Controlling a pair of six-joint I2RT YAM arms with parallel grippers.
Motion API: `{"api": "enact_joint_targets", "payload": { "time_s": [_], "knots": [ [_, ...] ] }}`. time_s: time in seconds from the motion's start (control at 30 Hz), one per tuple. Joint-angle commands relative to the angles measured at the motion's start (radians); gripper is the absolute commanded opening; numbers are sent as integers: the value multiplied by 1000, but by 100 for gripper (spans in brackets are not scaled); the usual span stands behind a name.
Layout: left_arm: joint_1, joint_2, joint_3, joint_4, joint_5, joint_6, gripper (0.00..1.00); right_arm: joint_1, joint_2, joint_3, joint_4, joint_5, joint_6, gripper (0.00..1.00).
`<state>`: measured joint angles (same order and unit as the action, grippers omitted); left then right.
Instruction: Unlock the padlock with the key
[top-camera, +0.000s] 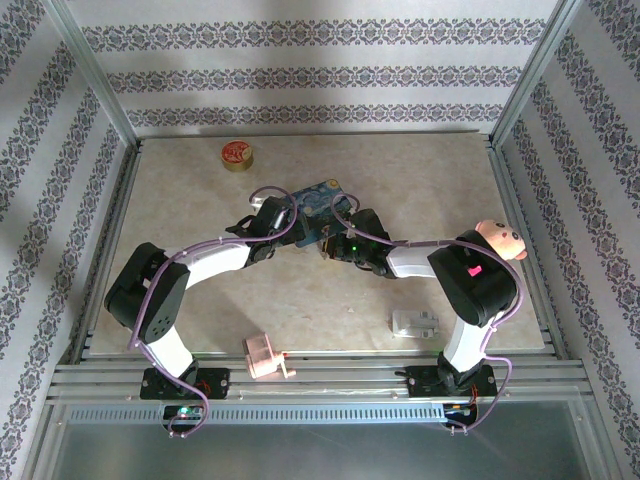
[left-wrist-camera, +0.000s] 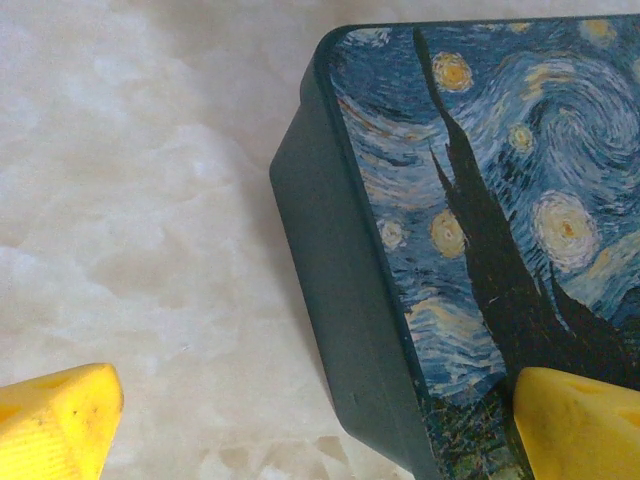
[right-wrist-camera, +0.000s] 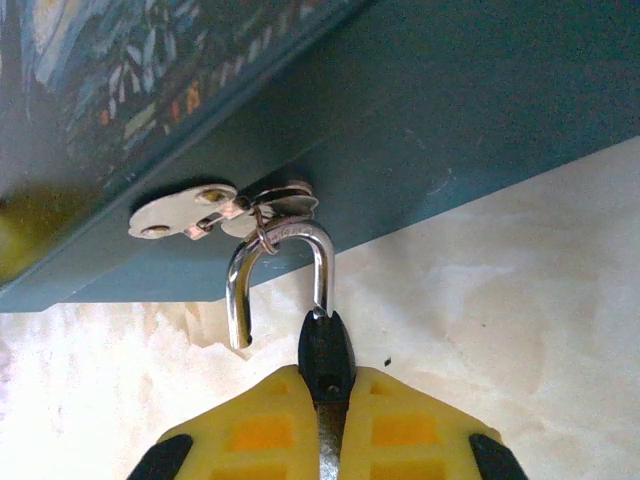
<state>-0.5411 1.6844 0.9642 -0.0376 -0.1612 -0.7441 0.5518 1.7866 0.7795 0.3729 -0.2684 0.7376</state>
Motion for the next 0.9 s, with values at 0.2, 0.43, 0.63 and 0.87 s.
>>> {"api": "enact_joint_targets", "payload": {
  "time_s": [0.2, 0.43, 0.63, 0.87],
  "knots": [
    [20, -14, -35, -78, -2, -1, 99, -10, -20, -61, 167, -8, 181, 0],
    [20, -23, -41, -75, 7, -1, 99, -10, 17, -81, 273, -17, 270, 0],
    [22, -29, -52, -72, 10, -1, 99, -9, 45, -93, 345, -17, 310, 0],
    [24, -31, -55, -74, 8, 0, 99, -10, 36, -105, 366, -7, 326, 0]
  ]
}}
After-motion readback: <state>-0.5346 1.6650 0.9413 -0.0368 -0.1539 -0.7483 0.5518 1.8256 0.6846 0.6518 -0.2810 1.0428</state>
